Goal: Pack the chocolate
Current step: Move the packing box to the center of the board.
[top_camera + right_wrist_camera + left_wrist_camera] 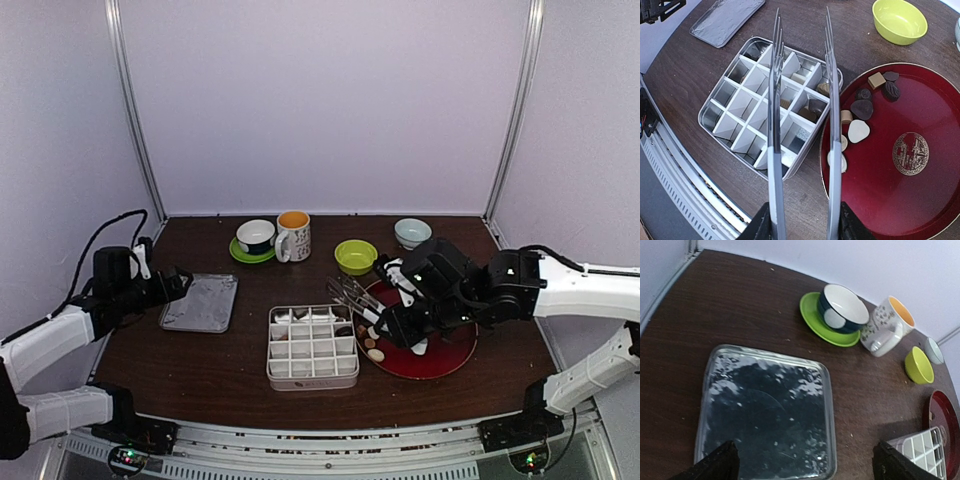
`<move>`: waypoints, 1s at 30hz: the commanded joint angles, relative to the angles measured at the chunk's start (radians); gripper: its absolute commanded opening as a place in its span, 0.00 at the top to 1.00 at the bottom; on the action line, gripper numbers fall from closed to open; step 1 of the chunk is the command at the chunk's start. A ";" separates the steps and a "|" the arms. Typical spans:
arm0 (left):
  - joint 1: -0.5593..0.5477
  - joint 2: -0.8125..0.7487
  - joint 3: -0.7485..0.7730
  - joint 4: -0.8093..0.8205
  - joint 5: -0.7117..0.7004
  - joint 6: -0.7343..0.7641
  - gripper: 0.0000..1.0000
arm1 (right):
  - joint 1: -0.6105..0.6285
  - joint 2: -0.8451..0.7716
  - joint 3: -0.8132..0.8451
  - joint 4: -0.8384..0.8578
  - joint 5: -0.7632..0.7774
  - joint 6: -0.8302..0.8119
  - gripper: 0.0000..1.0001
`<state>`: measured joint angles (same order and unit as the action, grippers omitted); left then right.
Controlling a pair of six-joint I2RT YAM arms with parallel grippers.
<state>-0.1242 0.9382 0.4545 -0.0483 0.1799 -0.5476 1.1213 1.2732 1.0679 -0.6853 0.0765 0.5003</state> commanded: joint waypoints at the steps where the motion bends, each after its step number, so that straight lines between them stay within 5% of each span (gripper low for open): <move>1: -0.105 -0.016 0.054 -0.104 0.046 -0.024 0.06 | -0.015 -0.044 -0.022 0.024 0.043 0.015 0.60; 17: -0.373 0.048 0.065 -0.180 0.127 -0.002 0.14 | -0.063 -0.121 -0.162 0.038 0.043 0.045 0.61; 30: -0.507 0.158 0.060 -0.057 0.221 -0.082 0.17 | -0.117 -0.160 -0.196 -0.186 -0.035 0.026 0.60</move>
<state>-0.6060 1.0557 0.4976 -0.1970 0.3489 -0.5934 1.0290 1.1381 0.8635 -0.7982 0.0654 0.5308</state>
